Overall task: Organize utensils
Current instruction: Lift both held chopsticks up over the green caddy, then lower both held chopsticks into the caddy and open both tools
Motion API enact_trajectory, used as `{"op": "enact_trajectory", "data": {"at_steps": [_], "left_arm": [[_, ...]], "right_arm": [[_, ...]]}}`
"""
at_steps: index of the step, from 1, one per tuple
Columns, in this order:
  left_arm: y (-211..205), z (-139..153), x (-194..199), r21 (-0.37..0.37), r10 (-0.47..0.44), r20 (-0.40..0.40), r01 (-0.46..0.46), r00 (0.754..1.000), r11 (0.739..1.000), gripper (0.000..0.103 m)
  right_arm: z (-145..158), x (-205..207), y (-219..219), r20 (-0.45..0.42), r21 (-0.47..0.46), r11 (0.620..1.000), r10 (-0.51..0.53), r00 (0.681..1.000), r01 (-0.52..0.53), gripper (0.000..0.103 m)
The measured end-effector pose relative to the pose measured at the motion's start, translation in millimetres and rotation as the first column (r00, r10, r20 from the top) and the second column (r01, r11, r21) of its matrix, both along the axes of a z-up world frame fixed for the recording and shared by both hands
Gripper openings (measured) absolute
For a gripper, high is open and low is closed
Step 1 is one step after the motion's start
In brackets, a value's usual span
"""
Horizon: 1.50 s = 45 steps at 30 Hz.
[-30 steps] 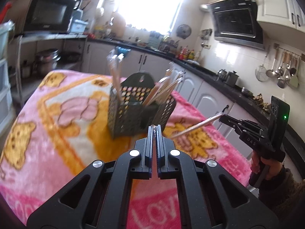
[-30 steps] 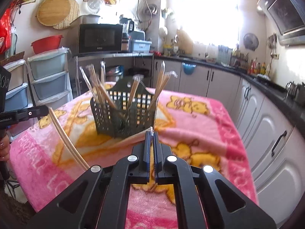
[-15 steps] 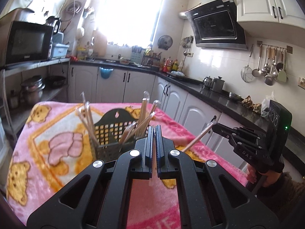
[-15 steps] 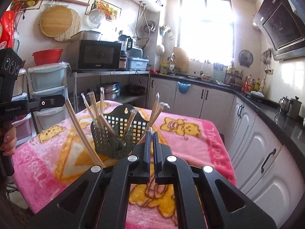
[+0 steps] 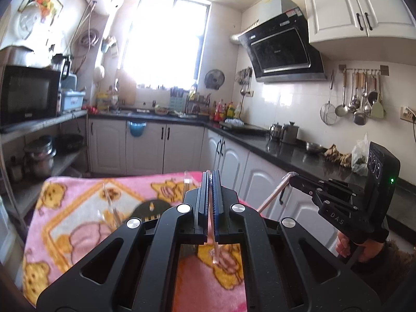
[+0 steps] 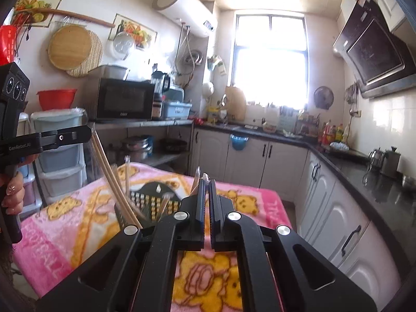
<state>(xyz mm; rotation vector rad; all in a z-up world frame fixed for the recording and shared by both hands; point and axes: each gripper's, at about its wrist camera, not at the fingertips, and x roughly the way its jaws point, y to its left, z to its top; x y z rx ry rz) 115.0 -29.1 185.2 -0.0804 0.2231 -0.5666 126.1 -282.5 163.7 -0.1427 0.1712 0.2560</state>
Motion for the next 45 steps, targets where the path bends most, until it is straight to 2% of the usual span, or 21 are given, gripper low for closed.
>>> {"op": "enact_trajectory", "data": {"at_steps": [15, 22, 31, 45], "left_arm": [[3.5, 71.2, 25.5, -0.007, 0.053, 0.113, -0.053, 0.992, 0.999, 0.001], [17.6, 84.2, 41.6, -0.011, 0.106, 0.124, -0.105, 0.987, 0.994, 0.001], [28.3, 69.7, 69.9, -0.011, 0.149, 0.079, -0.149, 0.986, 0.989, 0.001], [14.4, 12.5, 107.0, 0.055, 0.162, -0.007, -0.162, 0.987, 0.985, 0.001]], "right_arm": [[74.6, 42.8, 0.9, 0.099, 0.033, 0.999, -0.045, 0.994, 0.042, 0.003], [89.5, 76.2, 7.4, 0.102, 0.054, 0.997, -0.069, 0.992, 0.063, 0.003], [78.9, 108.0, 25.7, 0.048, 0.032, 0.998, -0.051, 0.998, 0.049, 0.003], [25.4, 140.8, 55.0, -0.047, -0.002, 1.0, -0.009, 0.999, 0.009, 0.003]]}}
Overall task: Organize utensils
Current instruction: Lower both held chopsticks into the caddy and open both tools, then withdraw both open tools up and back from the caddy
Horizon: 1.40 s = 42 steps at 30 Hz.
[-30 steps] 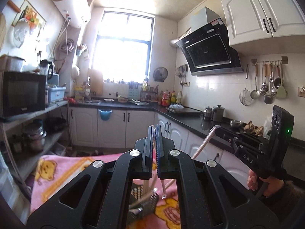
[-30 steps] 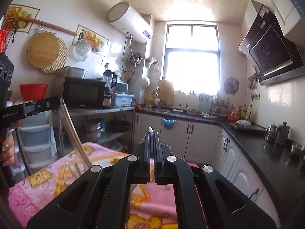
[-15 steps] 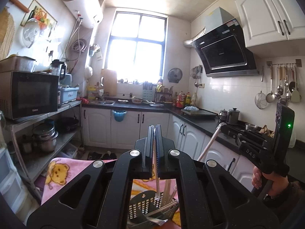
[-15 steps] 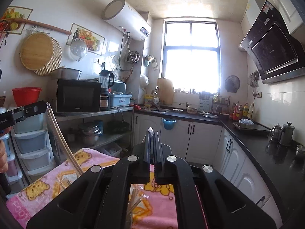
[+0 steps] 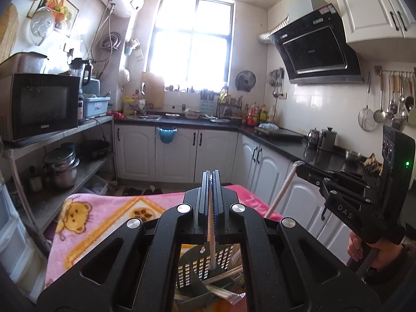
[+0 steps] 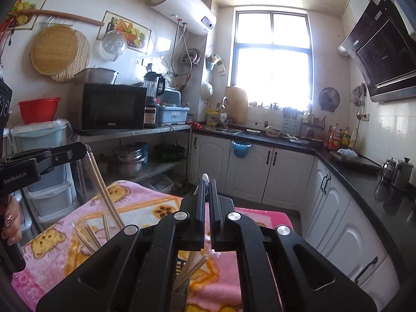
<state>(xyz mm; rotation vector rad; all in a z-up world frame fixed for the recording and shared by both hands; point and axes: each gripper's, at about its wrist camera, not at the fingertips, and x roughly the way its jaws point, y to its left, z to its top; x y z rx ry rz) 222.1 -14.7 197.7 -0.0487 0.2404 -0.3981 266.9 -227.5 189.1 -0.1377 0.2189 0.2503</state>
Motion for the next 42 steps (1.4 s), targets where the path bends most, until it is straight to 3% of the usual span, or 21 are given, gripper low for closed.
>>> {"op": "enact_trajectory", "data": {"at_steps": [15, 17, 19, 21, 29, 37, 40, 42], "left_arm": [[-14.2, -51.9, 21.6, 0.034, 0.014, -0.089, -0.011, 0.996, 0.999, 0.001], [-13.3, -57.0, 24.6, 0.037, 0.019, -0.106, -0.015, 0.994, 0.999, 0.001], [-11.9, -61.4, 25.6, 0.034, 0.019, -0.127, -0.015, 0.992, 0.999, 0.001], [-9.3, -65.2, 24.4, 0.032, 0.023, -0.139, -0.018, 0.99, 0.999, 0.003], [0.6, -69.1, 13.3, 0.013, 0.038, -0.174, -0.036, 0.984, 0.999, 0.042], [20.6, -64.7, -12.0, -0.043, 0.05, -0.183, -0.059, 0.982, 0.997, 0.082], [24.6, -67.6, -24.3, -0.05, 0.059, -0.192, -0.07, 0.98, 0.996, 0.093], [26.4, -71.4, -30.0, -0.056, 0.063, -0.21, -0.077, 0.976, 0.995, 0.093]], "right_arm": [[-40.9, 16.7, 13.5, -0.107, -0.006, 1.0, 0.023, 0.994, -0.024, 0.004], [-44.7, 16.7, 14.2, -0.119, -0.008, 1.0, 0.025, 0.993, -0.027, 0.006], [-47.9, 16.0, 15.1, -0.128, -0.015, 1.0, 0.024, 0.991, -0.026, 0.018], [-50.0, 14.1, 14.2, -0.135, -0.013, 1.0, 0.024, 0.991, -0.026, 0.022], [-58.8, -0.4, 4.9, -0.163, -0.006, 1.0, 0.024, 0.986, -0.025, 0.029], [-65.5, -21.6, -5.1, -0.184, 0.003, 1.0, 0.024, 0.983, -0.024, 0.046], [-70.4, -33.1, -5.8, -0.189, 0.006, 0.999, 0.032, 0.981, -0.031, 0.053], [-74.8, -40.1, -7.2, -0.195, 0.012, 0.999, 0.037, 0.98, -0.036, 0.057]]}}
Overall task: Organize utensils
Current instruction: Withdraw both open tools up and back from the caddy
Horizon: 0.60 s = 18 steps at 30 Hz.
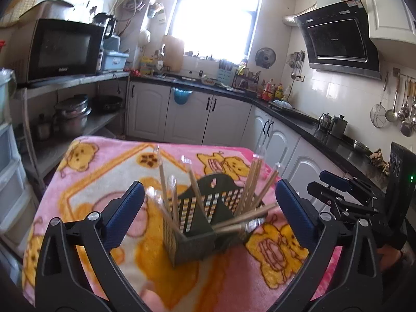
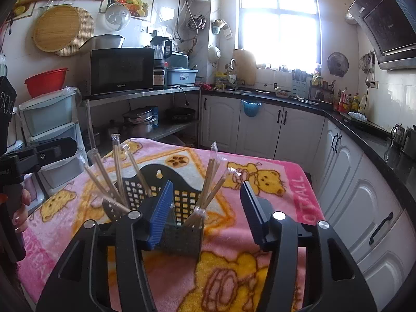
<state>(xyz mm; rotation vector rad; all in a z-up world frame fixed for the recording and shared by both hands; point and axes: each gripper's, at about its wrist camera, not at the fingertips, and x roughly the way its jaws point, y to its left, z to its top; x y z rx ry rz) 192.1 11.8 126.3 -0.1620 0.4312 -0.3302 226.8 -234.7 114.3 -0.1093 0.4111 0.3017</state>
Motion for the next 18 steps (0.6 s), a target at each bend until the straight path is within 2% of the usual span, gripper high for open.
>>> {"op": "enact_trajectory", "data": {"at_steps": [4, 11, 18], "left_arm": [[3.4, -13.0, -9.2, -0.012, 0.009, -0.059, -0.009, 0.998, 1.0, 0.093], [9.5, -40.4, -31.6, -0.017, 0.041, -0.111, -0.043, 0.993, 0.999, 0.093], [3.1, -73.2, -43.6, 0.022, 0.049, -0.181, -0.046, 0.982, 0.999, 0.093]], "right_arm": [[-11.7, -15.1, -3.2, -0.015, 0.027, 1.0, -0.001, 1.0, 0.001, 0.069], [-35.8, -35.3, -2.0, -0.047, -0.001, 1.0, -0.011, 0.999, 0.011, 0.078], [-62.9, -51.5, -4.7, -0.112, 0.023, 1.0, -0.014, 0.994, 0.017, 0.085]]}}
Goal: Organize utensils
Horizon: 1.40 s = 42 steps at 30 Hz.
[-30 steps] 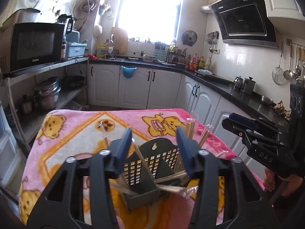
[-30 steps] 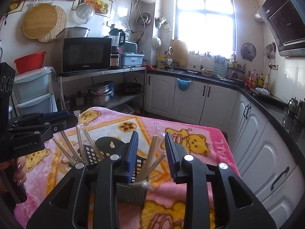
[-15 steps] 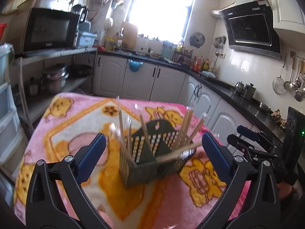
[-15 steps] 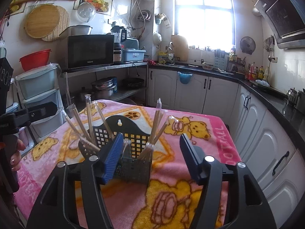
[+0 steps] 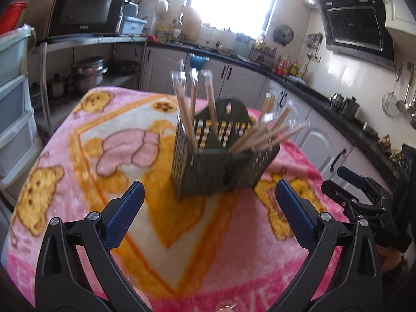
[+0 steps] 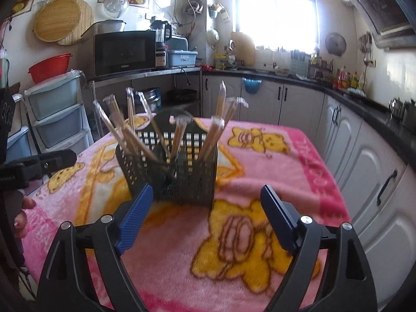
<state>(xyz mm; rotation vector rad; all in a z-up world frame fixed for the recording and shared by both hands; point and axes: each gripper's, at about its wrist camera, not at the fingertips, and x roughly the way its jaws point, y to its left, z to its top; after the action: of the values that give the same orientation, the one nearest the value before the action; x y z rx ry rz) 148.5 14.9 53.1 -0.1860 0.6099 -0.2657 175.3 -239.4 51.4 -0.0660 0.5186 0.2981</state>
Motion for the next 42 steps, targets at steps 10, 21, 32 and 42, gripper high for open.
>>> {"op": "enact_trajectory", "data": {"at_steps": [10, 21, 32, 42], "left_arm": [[-10.0, -34.9, -20.1, 0.024, 0.044, -0.021, -0.044, 0.999, 0.999, 0.093], [-15.1, -59.3, -40.9, 0.042, 0.097, 0.043, -0.098, 0.994, 0.994, 0.093], [-19.9, -55.8, -56.5, 0.077, 0.132, 0.183, -0.148, 0.974, 0.986, 0.093], [-23.0, -53.7, -63.9, 0.094, 0.125, 0.245, -0.152, 0.961, 0.984, 0.093]], "right_arm": [[-30.3, -22.2, -1.7, -0.031, 0.004, 1.0, -0.023, 0.999, 0.023, 0.088], [-42.6, -48.0, -7.7, 0.087, 0.029, 0.998, -0.058, 0.995, 0.055, 0.092], [-42.2, -75.4, -6.1, 0.261, 0.057, 0.997, -0.07, 0.963, 0.057, 0.097], [-45.7, -83.0, -4.4, 0.299, 0.076, 0.995, -0.084, 0.951, 0.064, 0.097]]}}
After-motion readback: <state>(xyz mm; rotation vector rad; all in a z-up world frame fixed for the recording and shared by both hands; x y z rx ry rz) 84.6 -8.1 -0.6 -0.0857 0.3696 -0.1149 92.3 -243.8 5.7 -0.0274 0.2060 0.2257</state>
